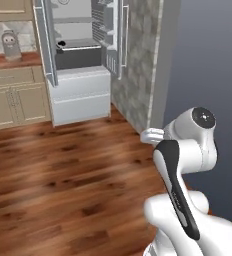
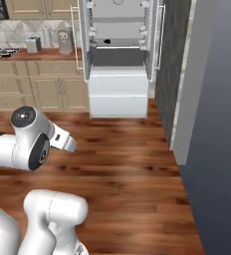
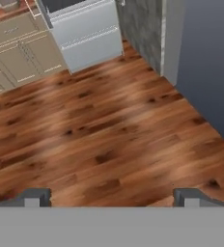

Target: Gather the avocado and eggplant from the fridge and place them on a tray on the dining counter. Then gather the steak and chicken drumstick from the fridge and place them on the other tray.

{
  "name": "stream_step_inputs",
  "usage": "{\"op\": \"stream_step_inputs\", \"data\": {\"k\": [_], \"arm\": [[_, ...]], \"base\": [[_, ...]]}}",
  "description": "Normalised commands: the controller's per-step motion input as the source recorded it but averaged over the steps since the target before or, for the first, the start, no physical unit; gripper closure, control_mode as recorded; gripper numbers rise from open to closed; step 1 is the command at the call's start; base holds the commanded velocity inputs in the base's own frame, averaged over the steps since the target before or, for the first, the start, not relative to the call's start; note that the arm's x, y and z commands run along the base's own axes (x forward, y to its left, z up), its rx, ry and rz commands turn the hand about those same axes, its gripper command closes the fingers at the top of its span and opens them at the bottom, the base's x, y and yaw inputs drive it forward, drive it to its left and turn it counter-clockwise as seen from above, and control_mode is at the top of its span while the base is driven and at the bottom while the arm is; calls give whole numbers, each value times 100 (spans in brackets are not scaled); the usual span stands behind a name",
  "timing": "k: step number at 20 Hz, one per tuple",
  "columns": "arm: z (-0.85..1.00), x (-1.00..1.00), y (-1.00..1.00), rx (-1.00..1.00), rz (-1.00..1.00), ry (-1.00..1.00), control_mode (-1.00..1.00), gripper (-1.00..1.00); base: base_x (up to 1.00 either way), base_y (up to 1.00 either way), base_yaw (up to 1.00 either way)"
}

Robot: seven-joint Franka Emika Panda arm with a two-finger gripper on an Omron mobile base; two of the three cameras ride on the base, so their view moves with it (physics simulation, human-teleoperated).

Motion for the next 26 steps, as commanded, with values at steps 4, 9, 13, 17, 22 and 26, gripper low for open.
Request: {"op": "stream_step_inputs", "data": {"k": [4, 9, 13, 17, 22, 26], "arm": [[0, 0, 0, 0, 0, 0, 100, -100], [0, 0, 0, 0, 0, 0, 100, -100], [0, 0, 0, 0, 0, 0, 100, -100], [0, 0, 0, 0, 0, 0, 100, -100], [0, 0, 0, 0, 0, 0, 100, -100], [0, 0, 0, 0, 0, 0, 100, -100]], "base": [[100, -33, 11], [100, -36, 13], [99, -29, 12], [100, -22, 10], [97, -21, 9], [91, -22, 9]]}}
